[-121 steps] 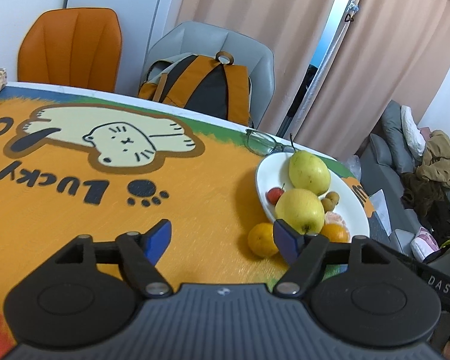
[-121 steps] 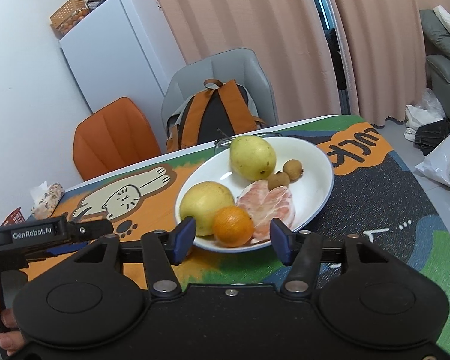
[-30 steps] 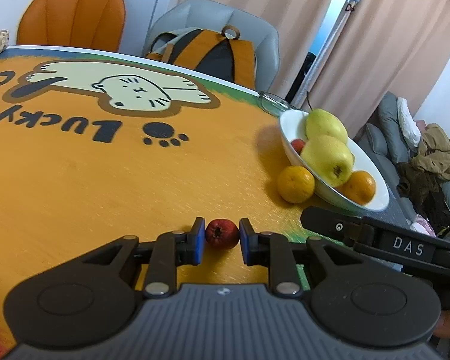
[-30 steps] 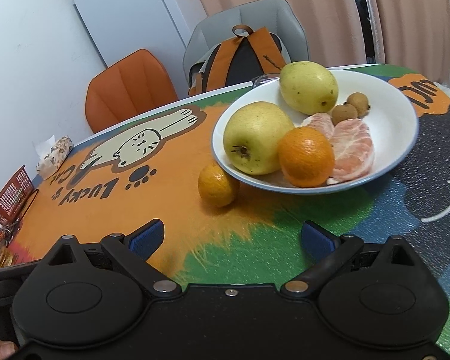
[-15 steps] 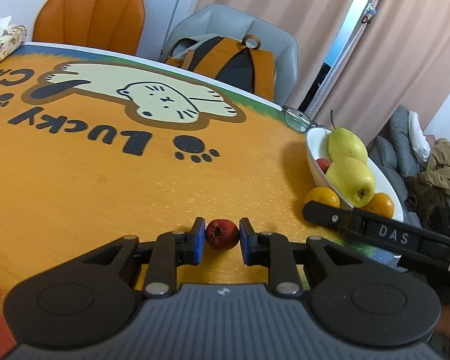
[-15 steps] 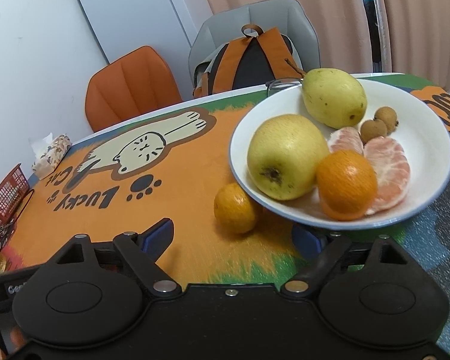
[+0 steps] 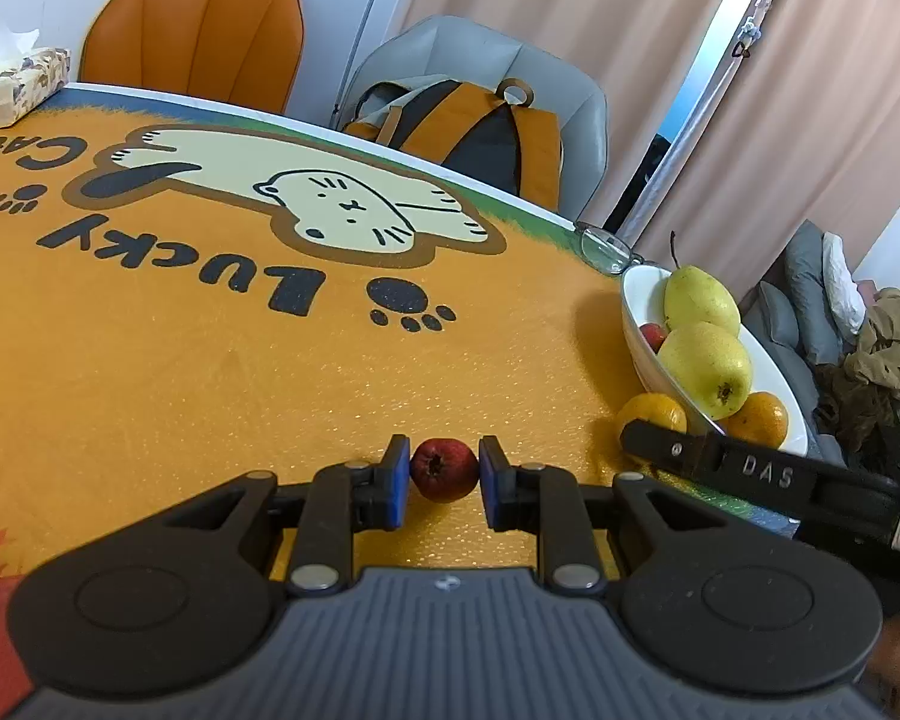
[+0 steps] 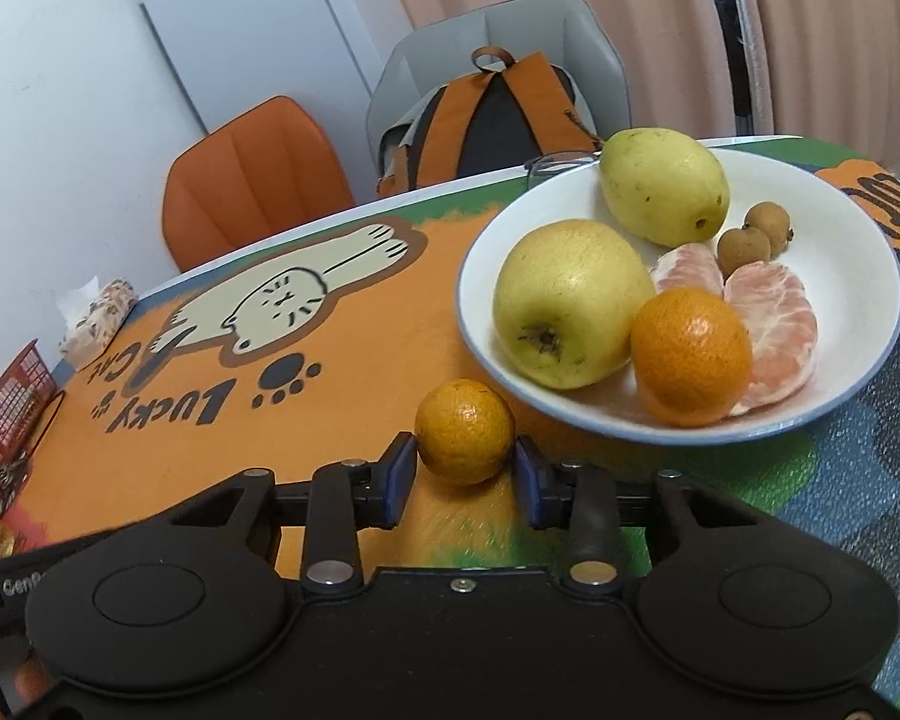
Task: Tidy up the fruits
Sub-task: 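Lift the red apple with the left gripper while the right gripper grasps a mandarin, then carry the red apple and mandarin over the white plate with both grippers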
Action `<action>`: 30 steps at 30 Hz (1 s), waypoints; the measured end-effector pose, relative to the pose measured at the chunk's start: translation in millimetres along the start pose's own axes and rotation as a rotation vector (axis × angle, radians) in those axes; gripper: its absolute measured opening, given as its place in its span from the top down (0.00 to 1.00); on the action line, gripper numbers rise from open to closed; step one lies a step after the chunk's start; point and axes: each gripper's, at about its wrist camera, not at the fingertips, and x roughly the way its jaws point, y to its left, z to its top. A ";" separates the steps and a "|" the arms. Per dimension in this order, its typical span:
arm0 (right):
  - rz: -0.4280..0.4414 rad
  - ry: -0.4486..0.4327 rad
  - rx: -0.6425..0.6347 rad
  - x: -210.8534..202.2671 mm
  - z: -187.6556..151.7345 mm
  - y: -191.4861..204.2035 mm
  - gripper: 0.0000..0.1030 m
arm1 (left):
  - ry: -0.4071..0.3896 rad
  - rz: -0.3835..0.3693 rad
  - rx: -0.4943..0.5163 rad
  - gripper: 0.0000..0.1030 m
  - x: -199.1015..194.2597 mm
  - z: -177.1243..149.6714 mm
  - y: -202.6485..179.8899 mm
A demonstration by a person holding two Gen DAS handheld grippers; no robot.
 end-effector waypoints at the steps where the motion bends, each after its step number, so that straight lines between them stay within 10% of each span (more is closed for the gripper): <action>1: 0.002 0.000 -0.003 -1.6 -1.2 0.8 0.65 | -0.002 -0.001 0.001 0.78 -1.2 0.1 -0.7; 30: -0.042 -0.140 0.037 -80.9 18.9 -43.7 0.65 | -0.059 -0.089 0.096 0.78 -13.7 18.6 -70.9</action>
